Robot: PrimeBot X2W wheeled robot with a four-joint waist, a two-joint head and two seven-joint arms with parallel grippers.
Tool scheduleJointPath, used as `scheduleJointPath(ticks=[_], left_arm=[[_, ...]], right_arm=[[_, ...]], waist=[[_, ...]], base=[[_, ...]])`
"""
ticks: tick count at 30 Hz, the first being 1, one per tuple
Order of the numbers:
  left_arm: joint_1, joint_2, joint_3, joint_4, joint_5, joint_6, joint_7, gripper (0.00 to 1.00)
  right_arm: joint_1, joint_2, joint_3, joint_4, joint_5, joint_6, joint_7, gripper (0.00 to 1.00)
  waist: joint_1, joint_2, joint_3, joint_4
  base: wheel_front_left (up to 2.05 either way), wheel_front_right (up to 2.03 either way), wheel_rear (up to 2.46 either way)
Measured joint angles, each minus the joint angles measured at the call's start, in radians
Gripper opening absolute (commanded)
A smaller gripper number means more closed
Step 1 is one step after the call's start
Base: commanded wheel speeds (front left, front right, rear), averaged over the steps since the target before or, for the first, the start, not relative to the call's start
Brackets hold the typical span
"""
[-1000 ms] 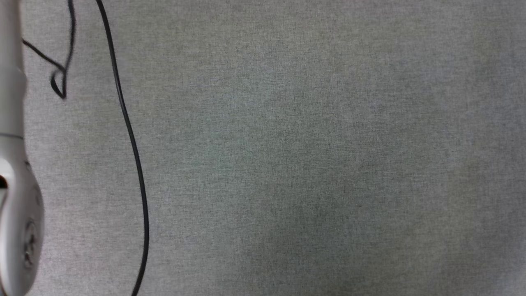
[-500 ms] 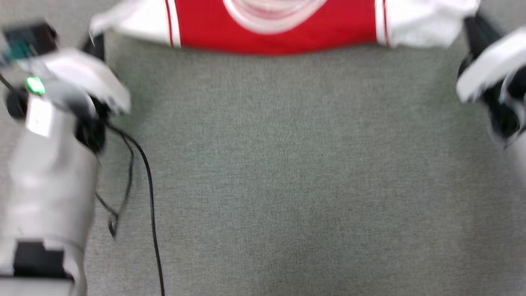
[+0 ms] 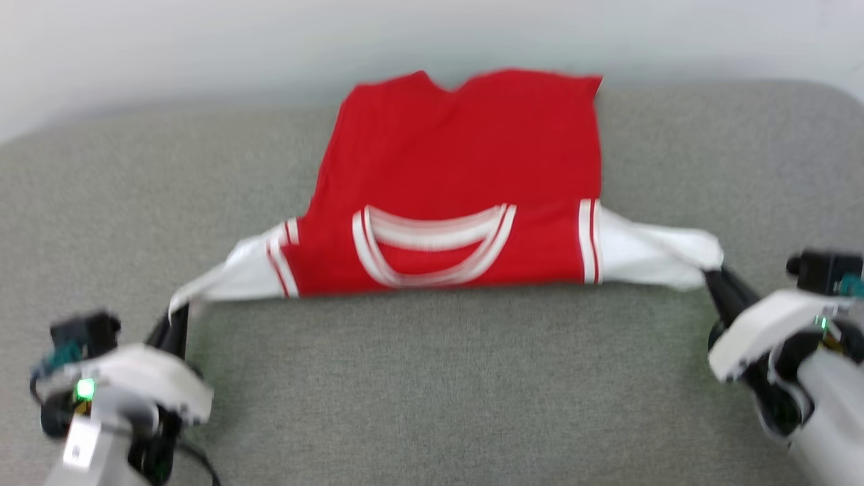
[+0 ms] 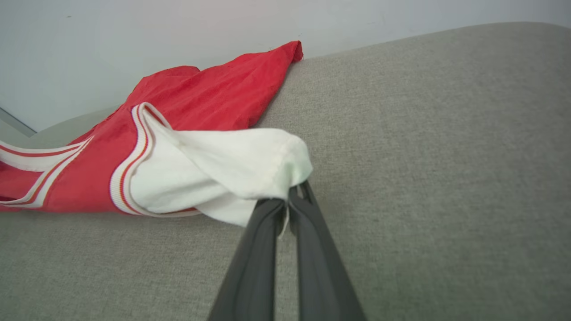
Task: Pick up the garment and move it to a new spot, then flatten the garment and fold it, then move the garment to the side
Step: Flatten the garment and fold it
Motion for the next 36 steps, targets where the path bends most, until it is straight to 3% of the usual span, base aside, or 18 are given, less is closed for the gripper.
scheduleJointPath(ticks=[11,21,22,23,24,25,31,36], left_arm=[[0.385,-0.006,0.053,-0.212,-0.050,0.066,-0.008,0.00],[0.572,-0.021,0.040,-0.359,-0.034,0.114,-0.009,0.00],[0.579,-0.024,0.038,-0.372,-0.028,0.116,-0.009,0.00],[0.584,-0.028,0.036,-0.383,-0.023,0.121,-0.009,0.00],[0.587,-0.031,0.035,-0.394,-0.015,0.123,-0.009,0.00],[0.588,-0.035,0.030,-0.407,-0.005,0.123,-0.010,0.00],[0.579,-0.078,0.007,-0.488,0.038,0.122,-0.010,0.00],[0.549,-0.107,0.007,-0.556,0.094,0.124,-0.011,0.00]], right_arm=[[0.288,-0.003,-0.053,-0.088,-0.015,0.000,-0.021,0.00],[0.513,0.054,-0.233,-0.136,-0.109,0.000,-0.024,0.00],[0.528,0.060,-0.248,-0.135,-0.123,0.000,-0.023,0.12],[0.540,0.069,-0.264,-0.135,-0.142,0.000,-0.024,0.33],[0.547,0.078,-0.276,-0.135,-0.161,0.000,-0.024,0.47],[0.553,0.089,-0.289,-0.136,-0.171,0.000,-0.024,0.97],[0.568,0.100,-0.370,-0.154,-0.219,0.000,-0.022,1.00],[0.537,0.055,-0.464,-0.170,-0.226,0.000,0.001,1.00]], waist=[[0.0001,0.0000,-0.154,-0.002],[0.0002,0.0000,-0.193,0.016],[0.0002,0.0000,-0.193,0.020],[0.0002,0.0000,-0.193,0.023],[0.0002,0.0000,-0.192,0.025],[0.0002,0.0000,-0.191,0.028],[0.0003,0.0000,-0.177,0.065],[0.0004,0.0000,-0.148,0.103]], base=[[0.00,0.00,0.00],[0.00,0.00,0.00],[0.00,0.00,0.00],[0.00,0.00,0.00],[0.00,0.00,0.00],[0.00,0.00,0.00],[0.00,0.00,0.00],[0.00,0.00,0.00]])
